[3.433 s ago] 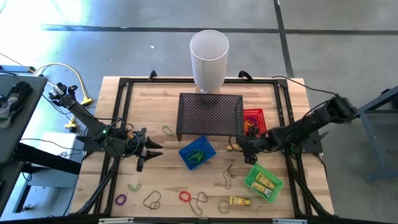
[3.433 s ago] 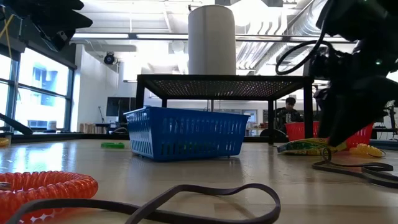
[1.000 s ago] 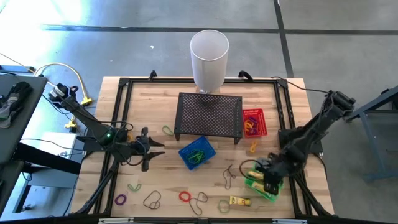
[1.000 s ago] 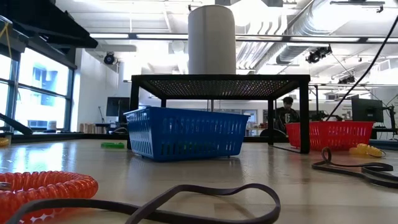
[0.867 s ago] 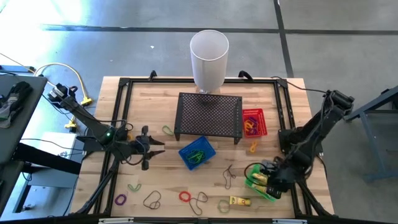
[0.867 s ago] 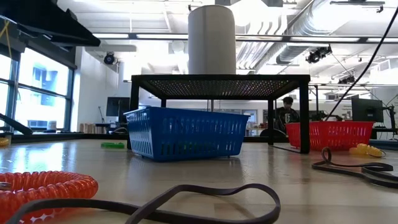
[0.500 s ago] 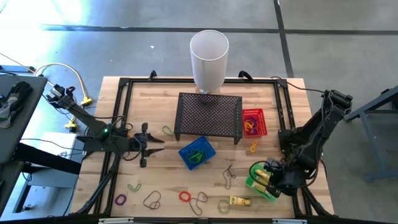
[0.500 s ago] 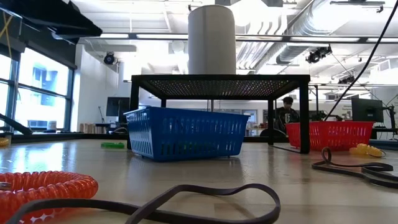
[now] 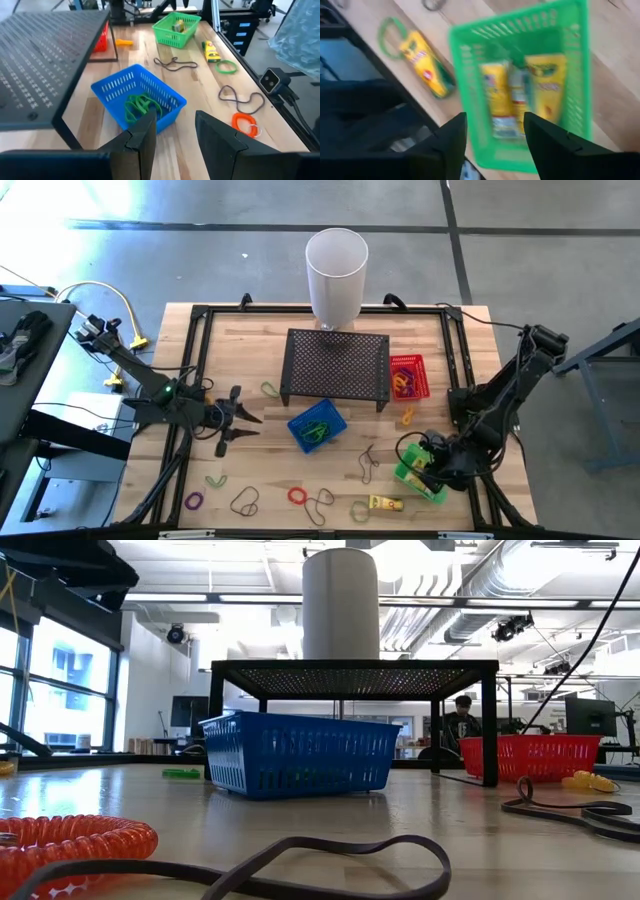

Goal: Pick & Place Office Desk Supplies
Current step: Put the yellow crayon box into the green bin, then put the violet rubber band into the blue bin

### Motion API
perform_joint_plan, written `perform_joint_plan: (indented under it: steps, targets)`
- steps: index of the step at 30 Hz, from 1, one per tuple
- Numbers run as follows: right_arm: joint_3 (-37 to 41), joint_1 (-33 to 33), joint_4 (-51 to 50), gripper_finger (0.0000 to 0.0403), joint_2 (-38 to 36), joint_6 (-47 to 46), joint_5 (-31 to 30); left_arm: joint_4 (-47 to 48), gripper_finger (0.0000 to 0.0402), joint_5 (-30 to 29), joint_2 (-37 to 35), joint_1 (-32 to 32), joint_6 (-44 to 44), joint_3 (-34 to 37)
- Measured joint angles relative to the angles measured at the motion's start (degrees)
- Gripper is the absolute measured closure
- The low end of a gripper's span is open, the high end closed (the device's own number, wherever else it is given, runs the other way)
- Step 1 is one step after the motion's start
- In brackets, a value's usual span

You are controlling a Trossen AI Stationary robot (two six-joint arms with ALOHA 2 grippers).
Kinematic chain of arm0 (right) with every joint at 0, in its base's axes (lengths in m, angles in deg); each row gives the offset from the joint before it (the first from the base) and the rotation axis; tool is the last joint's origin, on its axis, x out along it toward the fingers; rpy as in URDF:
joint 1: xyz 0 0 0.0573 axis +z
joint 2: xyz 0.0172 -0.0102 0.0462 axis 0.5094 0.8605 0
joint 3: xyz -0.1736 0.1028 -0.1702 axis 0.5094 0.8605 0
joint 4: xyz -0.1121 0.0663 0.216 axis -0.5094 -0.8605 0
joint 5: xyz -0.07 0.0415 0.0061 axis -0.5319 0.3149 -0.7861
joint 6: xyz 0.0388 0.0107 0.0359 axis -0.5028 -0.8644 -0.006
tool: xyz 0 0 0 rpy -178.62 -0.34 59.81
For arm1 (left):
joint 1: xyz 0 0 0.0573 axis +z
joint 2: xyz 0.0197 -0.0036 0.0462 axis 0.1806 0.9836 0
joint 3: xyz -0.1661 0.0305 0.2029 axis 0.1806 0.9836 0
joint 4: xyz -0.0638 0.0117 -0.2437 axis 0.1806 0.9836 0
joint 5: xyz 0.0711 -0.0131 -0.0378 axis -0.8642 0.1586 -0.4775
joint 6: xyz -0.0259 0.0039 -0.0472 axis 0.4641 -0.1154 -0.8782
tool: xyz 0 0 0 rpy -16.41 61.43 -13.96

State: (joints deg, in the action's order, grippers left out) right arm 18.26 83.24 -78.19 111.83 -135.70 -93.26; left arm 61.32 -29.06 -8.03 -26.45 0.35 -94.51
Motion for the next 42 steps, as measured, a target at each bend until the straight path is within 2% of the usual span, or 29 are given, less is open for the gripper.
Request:
perform_joint_plan:
  steps: [4, 9, 15, 22, 28, 31, 35, 42]
  targets:
    - [0.0, -1.53, 4.84, 0.0219, 0.0, 0.81, -1.12, 2.17, 0.027, 0.0, 0.0, -1.22, -1.24, 0.0]
    - [0.0, -4.74, 16.25, 0.0242, 0.0, 7.28, -4.77, 2.9, 0.027, -0.02, 0.0, -2.55, -1.27, 0.02]
    - [0.0, -10.7, 29.1, 0.0277, 0.57, 24.86, -11.84, 4.09, 0.027, 0.3, 0.0, -3.65, -2.12, 0.02]
    - [-0.06, -16.83, 33.2, 0.0311, 7.25, 46.19, -11.67, 5.22, 0.027, 1.07, 0.0, -5.16, -4.98, 0.02]
    - [0.0, -18.81, 32.77, 0.0321, 14.95, 47.97, -10.62, 5.19, 0.027, 1.09, 0.0, -5.37, -5.26, 0.02]
    - [0.0, -19.58, 33.04, 0.0322, 18.06, 48.08, -10.6, 5.12, 0.027, 3.33, 0.0, -5.37, -8.22, 0.02]
    - [0.0, -19.97, 32.05, 0.0322, 21.01, 49.23, -9.66, 5.11, 0.027, 6.08, 0.0, -5.39, -11.26, 0.02]
    - [0.0, -21.46, 28.27, 0.0322, 22.71, 51.17, -9.39, 5.11, 0.027, 6.27, 1.46, -5.15, -9.16, 0.02]
